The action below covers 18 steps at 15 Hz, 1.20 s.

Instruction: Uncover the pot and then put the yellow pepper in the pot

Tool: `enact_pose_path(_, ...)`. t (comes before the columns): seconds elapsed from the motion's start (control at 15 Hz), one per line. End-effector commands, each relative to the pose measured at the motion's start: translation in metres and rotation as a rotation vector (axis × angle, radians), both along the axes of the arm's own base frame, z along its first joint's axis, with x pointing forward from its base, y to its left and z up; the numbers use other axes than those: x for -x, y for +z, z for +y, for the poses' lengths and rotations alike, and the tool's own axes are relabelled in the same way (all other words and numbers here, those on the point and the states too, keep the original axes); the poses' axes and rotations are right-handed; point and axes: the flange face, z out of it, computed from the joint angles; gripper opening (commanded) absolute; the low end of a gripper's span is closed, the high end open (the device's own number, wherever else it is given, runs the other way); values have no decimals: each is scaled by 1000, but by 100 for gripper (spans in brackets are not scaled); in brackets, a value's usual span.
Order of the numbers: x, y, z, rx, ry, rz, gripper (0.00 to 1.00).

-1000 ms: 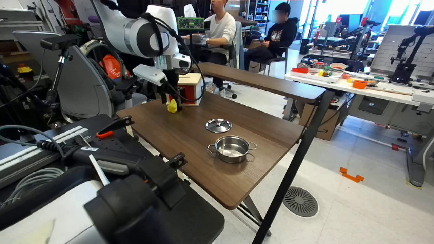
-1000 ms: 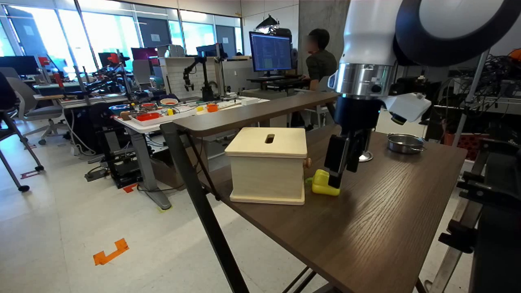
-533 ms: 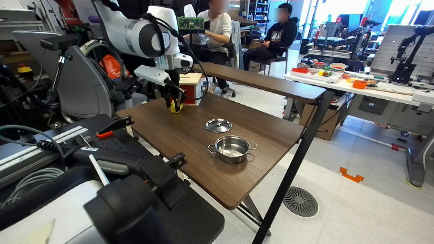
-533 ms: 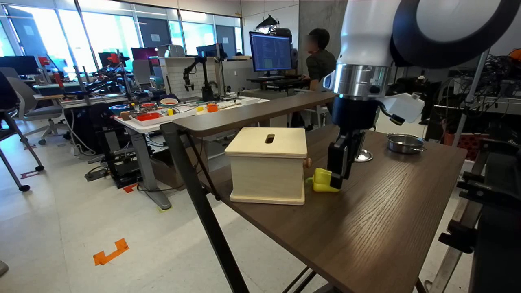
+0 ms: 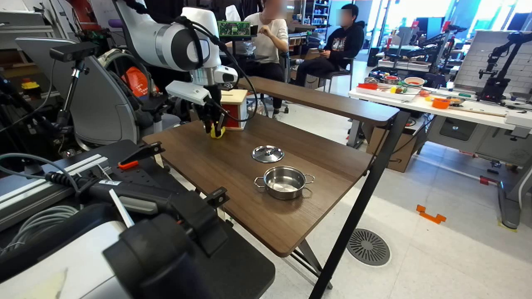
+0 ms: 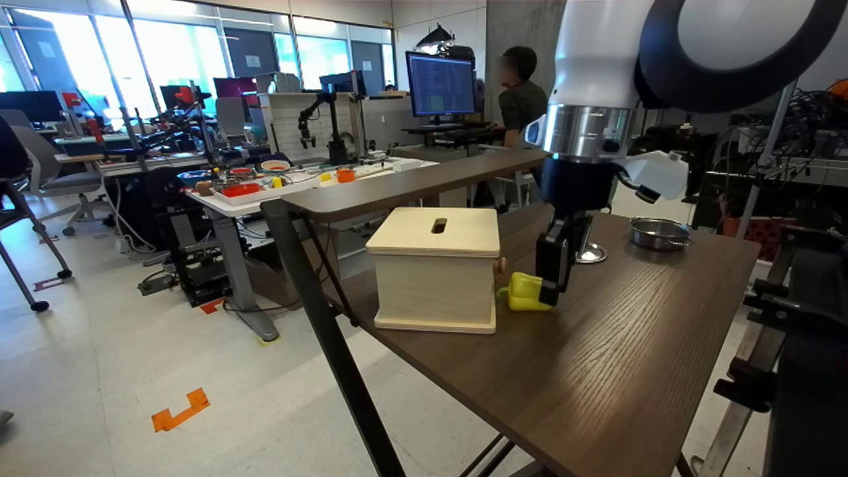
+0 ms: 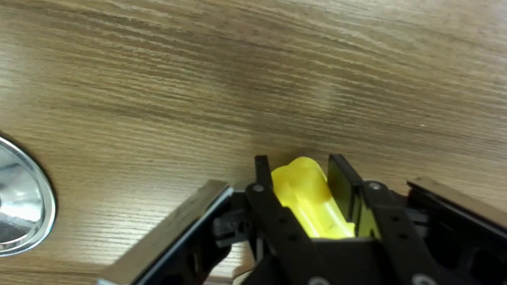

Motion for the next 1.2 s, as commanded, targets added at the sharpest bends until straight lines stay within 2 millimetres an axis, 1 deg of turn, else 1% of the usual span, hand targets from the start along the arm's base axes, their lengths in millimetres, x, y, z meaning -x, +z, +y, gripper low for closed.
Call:
enact_pose_path(0.0, -2, 1, -6, 19, 29, -1, 16)
enact_pose_path(0.2, 0, 8, -18, 25, 20, 1, 16)
enact_pose_path(0.33, 2, 13, -30, 28, 7, 7, 16)
enact_pose_path(0.53, 7, 21, -55, 32, -25, 7, 16)
enact_pose_path(0.67, 10, 31, -73, 34, -51, 2, 16)
enact_pose_path(0.87, 14, 50, -104, 36, -108, -11, 16)
enact_pose_path(1.0, 13, 61, -129, 43, -156, -22, 16)
enact_pose_path(1.13, 6, 67, -160, 55, -223, -31, 16)
